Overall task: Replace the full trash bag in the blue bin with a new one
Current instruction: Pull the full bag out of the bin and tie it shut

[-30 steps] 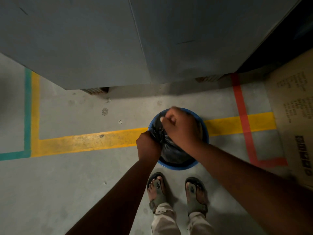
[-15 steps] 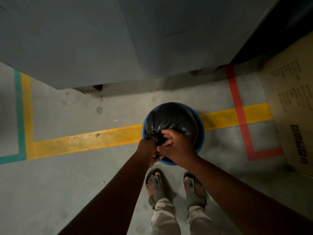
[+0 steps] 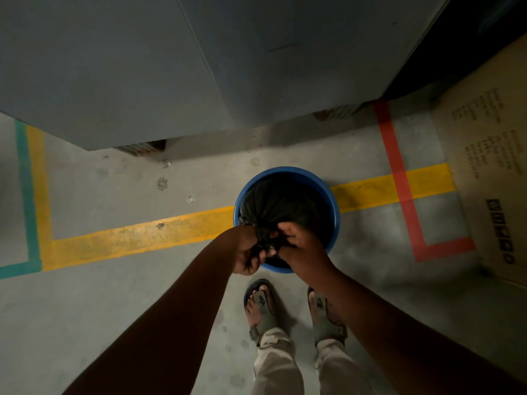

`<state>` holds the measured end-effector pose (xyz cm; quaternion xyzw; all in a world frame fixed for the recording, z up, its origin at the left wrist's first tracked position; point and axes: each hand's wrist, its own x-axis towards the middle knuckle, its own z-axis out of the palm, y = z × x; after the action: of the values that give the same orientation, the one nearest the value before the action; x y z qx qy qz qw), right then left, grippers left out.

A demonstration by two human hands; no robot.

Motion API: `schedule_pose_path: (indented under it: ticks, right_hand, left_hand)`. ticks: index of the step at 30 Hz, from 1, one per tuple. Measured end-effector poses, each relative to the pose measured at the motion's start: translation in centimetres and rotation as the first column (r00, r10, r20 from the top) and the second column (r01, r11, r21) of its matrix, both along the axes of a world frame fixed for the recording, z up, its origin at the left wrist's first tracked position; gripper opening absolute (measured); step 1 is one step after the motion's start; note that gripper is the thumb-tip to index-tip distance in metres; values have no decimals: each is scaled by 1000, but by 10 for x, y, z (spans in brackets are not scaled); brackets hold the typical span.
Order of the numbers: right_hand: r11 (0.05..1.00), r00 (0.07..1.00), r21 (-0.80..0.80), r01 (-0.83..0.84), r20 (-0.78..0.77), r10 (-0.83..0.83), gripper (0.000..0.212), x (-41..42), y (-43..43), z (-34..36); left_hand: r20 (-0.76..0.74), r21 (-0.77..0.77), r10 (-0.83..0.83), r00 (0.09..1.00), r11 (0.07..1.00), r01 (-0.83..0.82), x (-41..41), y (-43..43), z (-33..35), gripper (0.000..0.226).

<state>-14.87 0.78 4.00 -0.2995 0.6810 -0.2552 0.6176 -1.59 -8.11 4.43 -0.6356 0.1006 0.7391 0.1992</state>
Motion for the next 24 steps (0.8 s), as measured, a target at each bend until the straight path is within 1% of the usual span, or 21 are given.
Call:
schedule_pose_path:
  ticks: [1,2,4,5,7,8,9,10,11,12,13,14,15,16,17,20,22,24]
  right_hand:
    - [999,998,15,-37,-45,37,52,-2,0,-6]
    - [993,983,25,-117,-143,119,57,-5,-2,-10]
    - [953,910,59,-297,-286,301,64,-6,-4,-16]
    - [934,884,56,-354,-307,353,63,-7,-5,-20]
    - [920,867,26,-390,-326,377,58,-7,-7,-23]
    - [930,871,22,-367,-343,352,57,-7,-8,-21]
    - [955,890,2,-298,-362,278,56,-9,-8,-19]
    - [981,907,-29,-191,-388,165,52,-11,-7,-13]
    - [992,910,-99,-75,-415,28,45,-12,-6,-6]
    - [982,893,-186,14,-440,-96,34,-12,-5,3]
    - [966,881,-253,57,-441,-168,20,-10,-6,12]
    - [959,898,-276,70,-401,-181,13,-7,-8,23]
    - [967,929,-244,71,-337,-154,22,-4,-12,31]
    - [982,961,-176,66,-255,-110,31,0,-16,37]
    - [993,975,-107,41,-212,-63,34,2,-20,38]
    - [996,961,-2,-86,-264,83,33,2,-31,32]
    - [984,938,54,-167,-299,176,38,0,-36,29]
    - [968,910,109,-225,-333,249,33,-1,-41,27]
  left_hand:
    - [-28,25,-9,1000,1000,10,1,-1,0,33]
    - [-58,46,-7,998,999,10,2,-2,-1,34]
    - [-105,69,23,994,997,-15,3,-2,-4,35]
    - [-123,73,41,992,997,-32,3,-1,-5,35]
    - [-156,70,67,985,996,-57,3,1,-7,36]
    - [-170,65,82,982,995,-71,3,2,-6,36]
    - [-180,61,101,979,994,-91,3,4,-6,36]
    - [-187,58,126,974,991,-117,2,5,-5,33]
    - [-194,57,156,969,987,-148,1,6,-5,29]
    - [-200,61,187,962,982,-179,0,7,-5,25]
    - [-200,62,216,956,976,-208,-2,8,-5,22]
    - [-188,53,237,953,971,-231,-4,10,-6,21]
    - [-162,29,247,955,969,-246,-6,12,-7,24]
    - [-129,-9,242,962,970,-245,-8,13,-9,27]
    - [-104,-47,232,967,970,-237,-10,14,-9,29]
    - [-59,-107,219,974,969,-224,-14,16,-10,29]
    - [-34,-129,229,973,964,-231,-16,18,-11,32]
    - [4,-172,248,969,954,-244,-19,21,-14,32]
